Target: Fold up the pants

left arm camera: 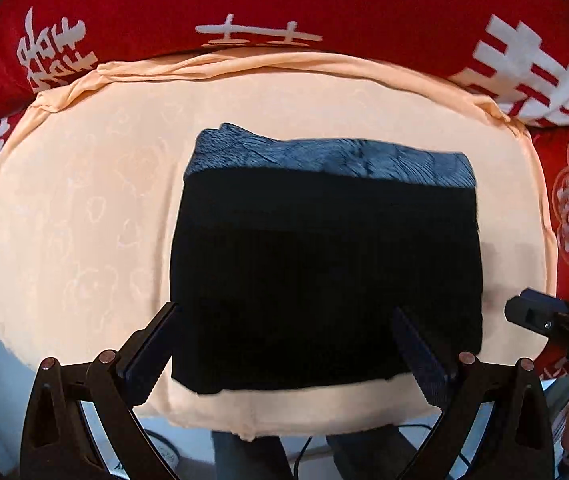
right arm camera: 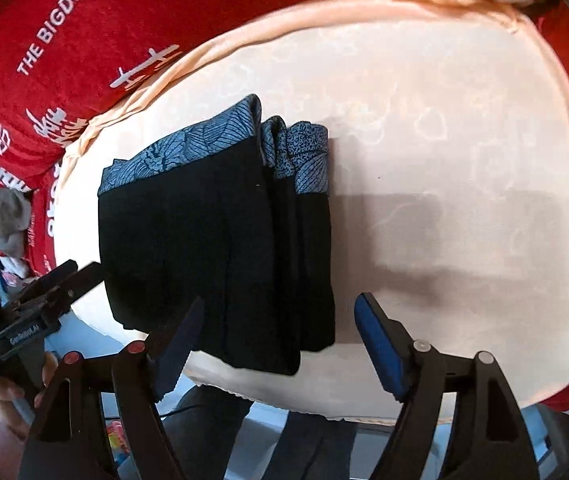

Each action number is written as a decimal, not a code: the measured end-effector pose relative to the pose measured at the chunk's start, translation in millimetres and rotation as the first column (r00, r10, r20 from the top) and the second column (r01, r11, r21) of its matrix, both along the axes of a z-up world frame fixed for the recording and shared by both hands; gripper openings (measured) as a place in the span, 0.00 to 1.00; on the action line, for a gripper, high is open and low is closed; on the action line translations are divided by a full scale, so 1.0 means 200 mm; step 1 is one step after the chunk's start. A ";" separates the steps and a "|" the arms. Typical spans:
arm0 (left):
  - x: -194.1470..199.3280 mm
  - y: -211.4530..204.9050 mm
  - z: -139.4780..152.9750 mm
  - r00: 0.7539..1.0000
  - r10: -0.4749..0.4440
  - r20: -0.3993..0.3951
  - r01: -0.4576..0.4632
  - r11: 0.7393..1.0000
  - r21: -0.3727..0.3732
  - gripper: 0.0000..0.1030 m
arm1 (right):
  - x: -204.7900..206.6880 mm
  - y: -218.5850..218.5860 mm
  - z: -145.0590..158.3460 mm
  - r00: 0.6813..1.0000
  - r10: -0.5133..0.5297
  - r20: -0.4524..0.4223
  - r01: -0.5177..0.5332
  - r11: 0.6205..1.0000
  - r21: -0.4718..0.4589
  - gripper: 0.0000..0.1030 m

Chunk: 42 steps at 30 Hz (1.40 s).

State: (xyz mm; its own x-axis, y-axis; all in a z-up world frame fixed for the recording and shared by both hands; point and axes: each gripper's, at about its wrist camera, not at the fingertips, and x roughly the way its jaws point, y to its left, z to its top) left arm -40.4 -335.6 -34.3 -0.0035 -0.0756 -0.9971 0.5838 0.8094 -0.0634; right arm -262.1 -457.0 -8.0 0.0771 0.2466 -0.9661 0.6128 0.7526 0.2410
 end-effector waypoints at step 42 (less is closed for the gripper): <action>-0.13 0.34 0.36 0.989 -0.072 0.132 0.065 0.996 0.054 1.00 | 0.01 0.53 0.42 0.999 -0.024 -0.040 0.012 0.960 -0.279 1.00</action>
